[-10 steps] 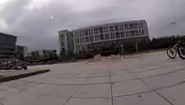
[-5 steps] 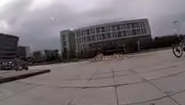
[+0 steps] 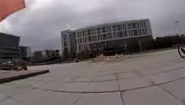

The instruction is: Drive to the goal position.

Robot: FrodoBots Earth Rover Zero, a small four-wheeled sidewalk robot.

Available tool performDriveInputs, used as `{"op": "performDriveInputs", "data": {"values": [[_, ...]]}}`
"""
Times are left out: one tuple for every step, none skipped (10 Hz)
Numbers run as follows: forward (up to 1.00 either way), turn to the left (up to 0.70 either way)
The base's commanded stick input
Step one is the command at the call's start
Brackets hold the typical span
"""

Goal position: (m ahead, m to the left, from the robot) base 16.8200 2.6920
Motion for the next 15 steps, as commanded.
{"op": "performDriveInputs", "data": {"values": [[0.60, 0.00], [0.60, 0.00], [0.60, 0.00], [0.60, 0.00], [0.60, 0.00], [0.60, 0.00], [0.60, 0.00], [0.60, 0.00], [0.60, 0.00], [0.60, 0.00], [0.60, 0.00], [0.60, 0.00], [0.60, 0.00], [0.60, 0.06], [0.60, 0.13]]}}
